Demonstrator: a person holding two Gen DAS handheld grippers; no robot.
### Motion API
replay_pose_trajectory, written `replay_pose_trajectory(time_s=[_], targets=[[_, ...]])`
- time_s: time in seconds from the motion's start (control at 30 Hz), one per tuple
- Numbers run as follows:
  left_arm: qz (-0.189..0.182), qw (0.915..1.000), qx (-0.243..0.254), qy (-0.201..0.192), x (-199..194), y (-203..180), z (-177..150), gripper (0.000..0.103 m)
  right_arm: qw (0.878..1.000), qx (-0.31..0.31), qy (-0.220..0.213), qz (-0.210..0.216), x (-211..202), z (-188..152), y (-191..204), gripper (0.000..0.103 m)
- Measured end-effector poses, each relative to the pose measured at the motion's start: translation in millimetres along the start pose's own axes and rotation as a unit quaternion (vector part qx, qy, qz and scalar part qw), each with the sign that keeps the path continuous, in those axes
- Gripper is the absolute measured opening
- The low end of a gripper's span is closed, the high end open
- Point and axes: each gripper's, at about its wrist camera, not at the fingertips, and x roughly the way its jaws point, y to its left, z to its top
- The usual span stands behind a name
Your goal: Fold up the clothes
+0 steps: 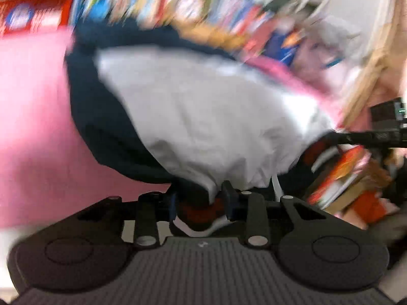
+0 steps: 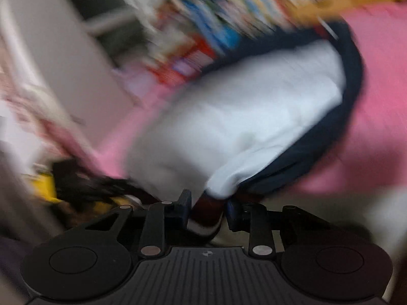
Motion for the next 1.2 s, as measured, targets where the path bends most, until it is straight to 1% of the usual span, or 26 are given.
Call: replay_pose_trajectory(time_s=[0.07,0.1,0.13,0.17,0.2,0.27,0.33,0.37,0.43,0.47,0.5,0.57,0.6,0.63,0.7,0.77,0.8,0.83,0.9,0.93,0.97,1.03,1.07,1.1,1.13,1.2], targets=[[-0.027,0.9973,0.0,-0.068,-23,5,32,0.035,0.997,-0.036,-0.053,0.031,-13,30,21,0.031],[-0.033,0.9946,-0.005,-0.099,-27,9,46,0.041,0.995,-0.046,-0.077,0.035,-10,50,22,0.031],[-0.023,0.9913,-0.009,-0.13,-28,18,66,0.045,0.993,-0.054,-0.101,0.038,-5,70,21,0.031],[0.006,0.9886,-0.011,-0.15,-20,24,85,0.053,0.992,-0.052,-0.115,0.024,6,91,14,0.032],[0.039,0.9875,-0.029,-0.15,-9,34,99,0.056,0.991,-0.047,-0.126,0.006,19,112,5,0.032],[0.106,0.9814,-0.069,-0.145,14,56,127,0.054,0.988,-0.007,-0.135,-0.077,57,153,-22,0.033],[0.173,0.9692,-0.108,-0.138,37,78,154,0.054,0.978,0.066,-0.117,-0.161,88,183,-50,0.037],[0.178,0.9675,-0.116,-0.137,44,83,159,0.054,0.974,0.089,-0.112,-0.177,97,192,-58,0.041],[0.181,0.9667,-0.117,-0.137,45,86,156,0.057,0.973,0.089,-0.133,-0.167,93,192,-62,0.058],[0.184,0.968,-0.104,-0.136,46,86,154,0.064,0.971,0.077,-0.149,-0.169,87,190,-59,0.078],[0.194,0.9691,-0.079,-0.13,48,82,152,0.069,0.969,0.063,-0.165,-0.175,82,187,-55,0.089],[0.214,0.9698,-0.021,-0.115,55,76,150,0.073,0.96,0.015,-0.178,-0.215,74,186,-51,0.09],[0.223,0.9692,0.011,-0.105,60,73,150,0.075,0.954,-0.025,-0.171,-0.244,70,184,-48,0.09],[0.231,0.9674,0.043,-0.095,65,70,150,0.075,0.947,-0.061,-0.159,-0.272,69,184,-45,0.09],[0.218,0.9681,0.095,-0.08,78,63,150,0.079,0.926,-0.138,-0.119,-0.33,78,179,-39,0.09],[0.197,0.9674,0.144,-0.066,90,56,151,0.083,0.905,-0.206,-0.072,-0.365,90,166,-30,0.09],[0.184,0.9667,0.168,-0.06,96,53,151,0.086,0.897,-0.238,-0.049,-0.37,100,160,-26,0.09],[0.175,0.9637,0.193,-0.055,101,49,151,0.087,0.891,-0.264,-0.032,-0.368,111,156,-22,0.09],[0.177,0.954,0.238,-0.044,116,45,150,0.087,0.881,-0.309,-0.004,-0.358,131,148,-17,0.09],[0.179,0.9484,0.259,-0.039,123,43,149,0.088,0.878,-0.324,0.002,-0.353,139,145,-17,0.091],[0.181,0.9452,0.269,-0.036,129,42,149,0.088,0.873,-0.339,0.007,-0.35,148,142,-16,0.092],[0.197,0.9393,0.278,-0.035,147,41,156,0.088,0.859,-0.362,0.008,-0.363,168,146,-17,0.098],[0.217,0.9348,0.278,-0.043,156,42,161,0.088,0.851,-0.364,0.002,-0.378,178,153,-20,0.101],[0.243,0.9304,0.27,-0.052,162,44,168,0.088,0.846,-0.34,-0.015,-0.411,184,168,-30,0.102],[0.275,0.9268,0.248,-0.064,167,47,177,0.088,0.839,-0.308,-0.034,-0.448,188,185,-41,0.101],[0.311,0.9341,0.161,-0.071,170,64,198,0.088,0.865,-0.177,-0.071,-0.463,173,212,-68,0.102]])
